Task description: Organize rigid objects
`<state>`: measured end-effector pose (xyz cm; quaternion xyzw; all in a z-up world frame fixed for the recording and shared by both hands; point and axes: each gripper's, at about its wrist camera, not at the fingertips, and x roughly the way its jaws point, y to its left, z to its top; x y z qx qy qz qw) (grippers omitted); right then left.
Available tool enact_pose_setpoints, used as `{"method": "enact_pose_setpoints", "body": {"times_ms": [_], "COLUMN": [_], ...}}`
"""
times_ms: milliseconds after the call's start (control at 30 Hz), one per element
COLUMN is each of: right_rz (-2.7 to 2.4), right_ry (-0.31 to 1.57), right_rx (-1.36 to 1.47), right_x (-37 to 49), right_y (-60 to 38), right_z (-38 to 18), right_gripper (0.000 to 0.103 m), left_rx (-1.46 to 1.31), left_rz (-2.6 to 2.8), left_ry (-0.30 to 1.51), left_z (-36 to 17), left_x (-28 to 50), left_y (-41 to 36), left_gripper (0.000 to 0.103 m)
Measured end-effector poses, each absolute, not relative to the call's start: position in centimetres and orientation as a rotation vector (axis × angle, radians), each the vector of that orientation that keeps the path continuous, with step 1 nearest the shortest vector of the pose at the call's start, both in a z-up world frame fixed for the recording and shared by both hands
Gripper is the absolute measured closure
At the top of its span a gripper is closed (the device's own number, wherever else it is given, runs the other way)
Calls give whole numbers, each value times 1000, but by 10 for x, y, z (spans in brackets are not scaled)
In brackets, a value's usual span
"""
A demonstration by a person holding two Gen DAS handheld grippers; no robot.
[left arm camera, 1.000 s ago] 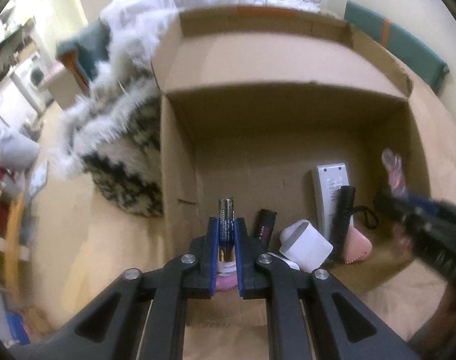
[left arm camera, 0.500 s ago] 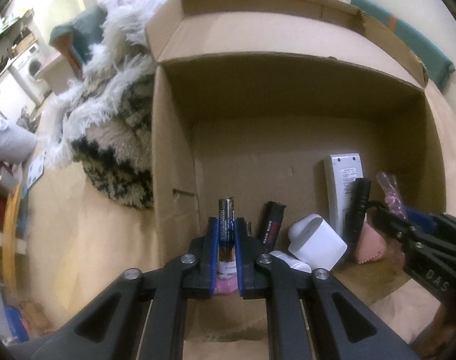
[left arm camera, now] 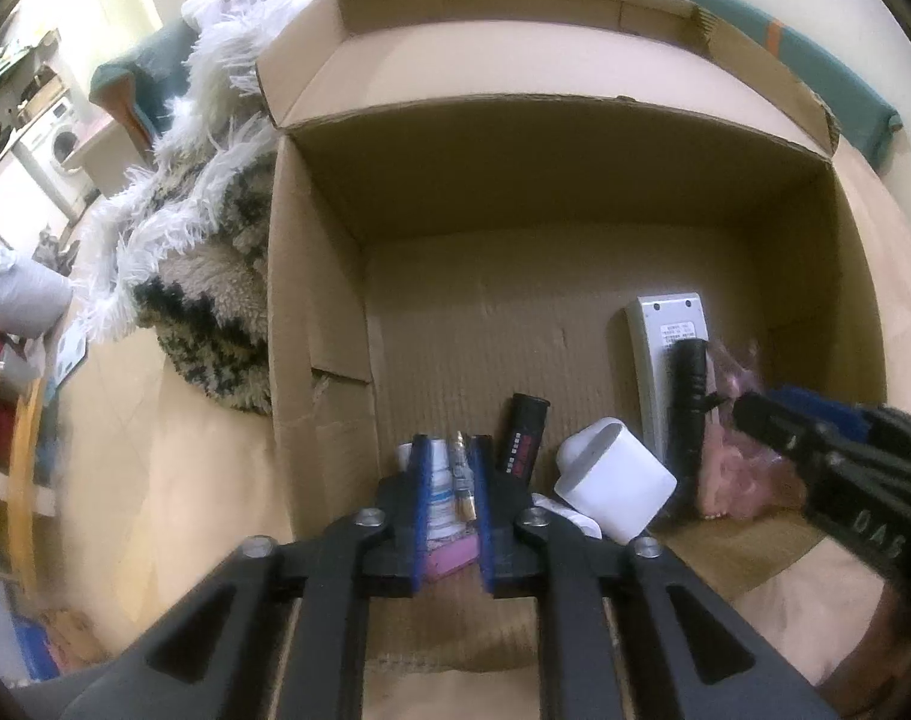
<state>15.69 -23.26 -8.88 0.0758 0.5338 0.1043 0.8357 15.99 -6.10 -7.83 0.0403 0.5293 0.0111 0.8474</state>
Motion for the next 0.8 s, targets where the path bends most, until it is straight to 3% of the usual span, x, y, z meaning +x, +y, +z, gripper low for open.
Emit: {"method": "enact_pose_setpoints", "body": {"times_ms": [33,67,100,233,367,533,700,800], "right_rz": [225,232,239,252,238,220,228,231], "right_ry": [1126,1119,1109,1065,1002,920,898,880], "right_rx": [169,180,186,197,217,213,211,190], "right_x": [157,157,156,153,149,136,112,93], "right_y": [-233,-234,-234,-236,-242,-246,-250,-246], "right_z": [-87,-85,-82,-67,-53,-33,-18,-16], "right_gripper": [59,44,38,26,0,0,0,0], "left_rx": [84,81,77,41,37,13,-27,-20], "left_rz": [24,24,22,-6,-20,-1,18,23], "left_ry": [1115,1111,1105,1069,1011,1001,995,985], "left_z": [-77,-75,-73,-57,-36,-21,-17,-16], "left_x": [159,158,158,154,145,136,117,101], "left_y": [-62,-62,-61,-61,-58,-47,-33,-32], "left_gripper": [77,64,50,42,42,39,25,22]}}
